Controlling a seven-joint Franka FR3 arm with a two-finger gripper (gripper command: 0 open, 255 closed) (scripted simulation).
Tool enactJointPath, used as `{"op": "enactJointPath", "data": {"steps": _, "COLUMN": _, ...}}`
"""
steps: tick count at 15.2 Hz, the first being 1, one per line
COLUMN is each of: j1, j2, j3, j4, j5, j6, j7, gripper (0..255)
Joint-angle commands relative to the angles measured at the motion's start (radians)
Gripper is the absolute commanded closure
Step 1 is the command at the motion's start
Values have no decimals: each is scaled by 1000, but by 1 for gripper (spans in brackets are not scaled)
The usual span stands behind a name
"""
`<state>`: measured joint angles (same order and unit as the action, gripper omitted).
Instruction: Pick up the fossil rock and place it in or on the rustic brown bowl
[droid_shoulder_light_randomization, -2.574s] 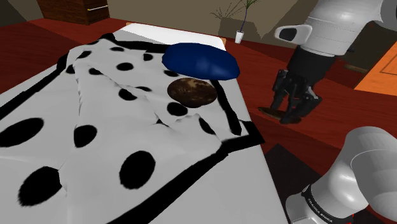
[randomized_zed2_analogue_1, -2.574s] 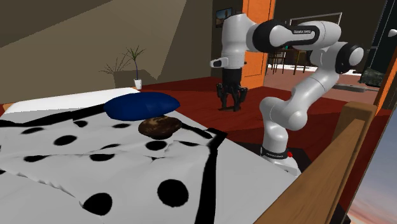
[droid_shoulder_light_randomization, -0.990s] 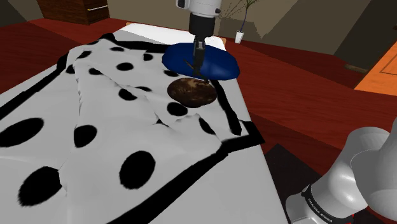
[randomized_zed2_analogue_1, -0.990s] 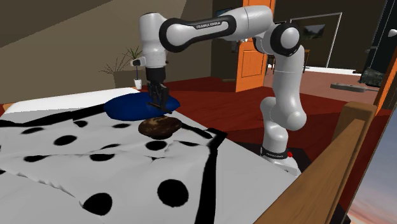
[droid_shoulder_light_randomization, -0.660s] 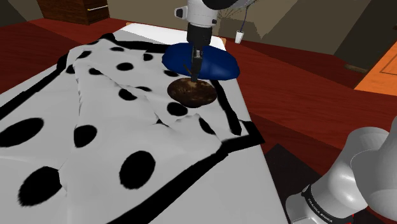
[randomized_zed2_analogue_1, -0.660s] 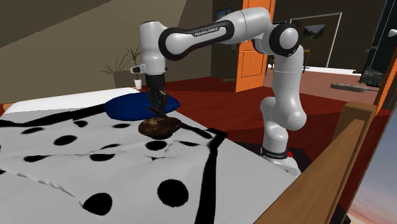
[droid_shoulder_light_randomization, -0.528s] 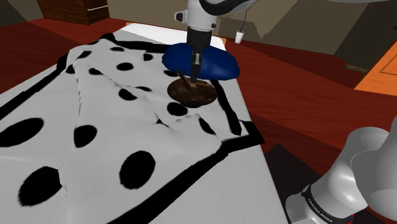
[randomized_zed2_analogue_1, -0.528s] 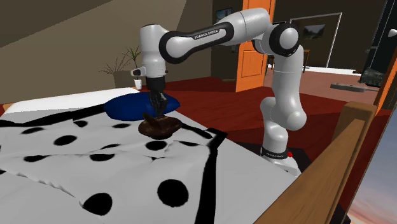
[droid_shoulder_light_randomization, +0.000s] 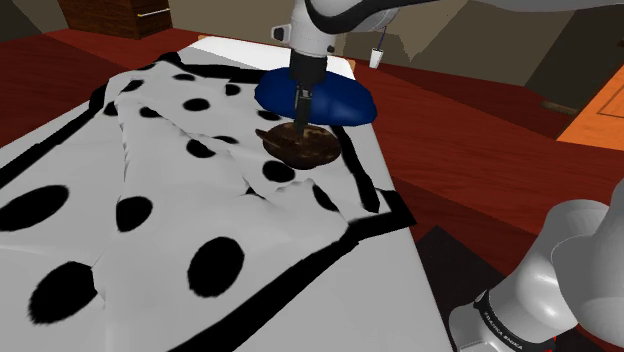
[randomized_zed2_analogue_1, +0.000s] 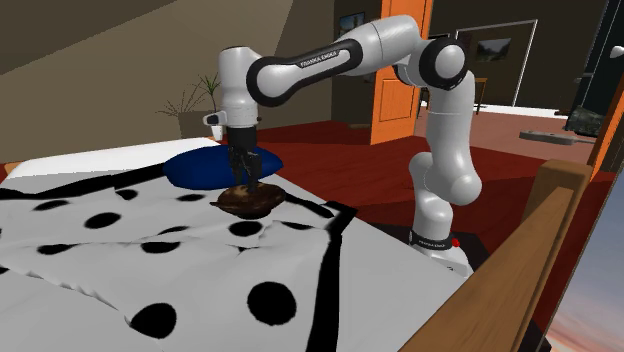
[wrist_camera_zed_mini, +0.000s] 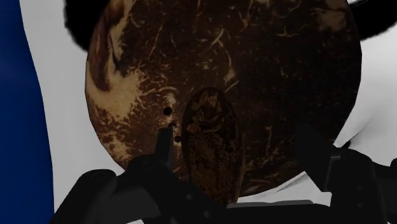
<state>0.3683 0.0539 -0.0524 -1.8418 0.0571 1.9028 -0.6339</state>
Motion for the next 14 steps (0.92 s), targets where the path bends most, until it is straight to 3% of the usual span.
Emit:
{"op": "enactJointPath", "data": {"steps": 1, "j1": -10, "j2": 45, "j3": -4, "j4": 69, "j5": 70, "j6": 4, "j7": -35, "gripper": 0}}
{"op": "enactJointPath", "data": {"steps": 5, "j1": -40, "j2": 130, "j3": -4, "j4": 209, "j5": 213, "j6": -2, "j7": -100, "gripper": 0}}
{"op": "enactJointPath", "data": {"steps": 14, "j1": -29, "j2": 153, "j3": 6, "j4": 142, "j5": 220, "j6": 90, "j7": -106, "gripper": 0}}
